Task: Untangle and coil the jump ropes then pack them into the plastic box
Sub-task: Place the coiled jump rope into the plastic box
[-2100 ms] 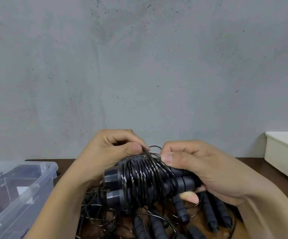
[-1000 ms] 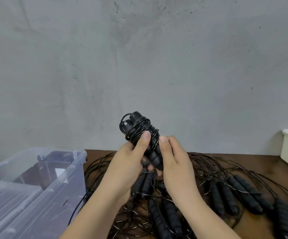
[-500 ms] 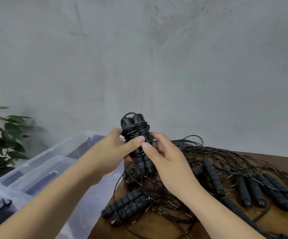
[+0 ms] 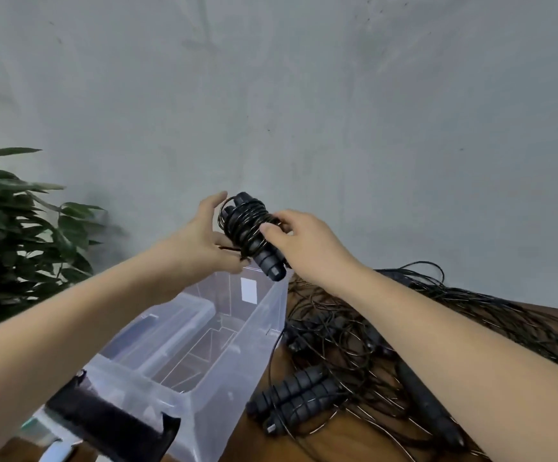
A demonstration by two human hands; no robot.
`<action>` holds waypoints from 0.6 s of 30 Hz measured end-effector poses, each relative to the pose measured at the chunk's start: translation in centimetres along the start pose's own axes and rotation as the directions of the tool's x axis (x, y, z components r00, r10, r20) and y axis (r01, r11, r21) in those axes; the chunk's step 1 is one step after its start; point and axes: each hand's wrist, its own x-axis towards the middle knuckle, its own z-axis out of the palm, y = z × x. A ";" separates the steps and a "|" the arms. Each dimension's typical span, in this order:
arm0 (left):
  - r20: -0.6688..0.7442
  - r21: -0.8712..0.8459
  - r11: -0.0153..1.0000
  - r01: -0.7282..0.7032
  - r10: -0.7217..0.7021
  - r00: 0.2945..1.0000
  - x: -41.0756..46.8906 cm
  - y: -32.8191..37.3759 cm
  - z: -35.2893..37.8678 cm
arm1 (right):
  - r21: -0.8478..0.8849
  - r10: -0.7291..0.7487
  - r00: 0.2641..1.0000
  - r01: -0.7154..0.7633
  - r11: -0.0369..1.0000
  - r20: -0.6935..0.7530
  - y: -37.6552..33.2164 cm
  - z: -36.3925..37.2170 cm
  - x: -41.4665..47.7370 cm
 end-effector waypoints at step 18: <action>0.328 0.738 0.522 -0.428 0.277 0.903 6.2 -4.8 -2.8 | -0.242 0.038 0.899 0.076 0.967 0.437 1.4 3.4 4.8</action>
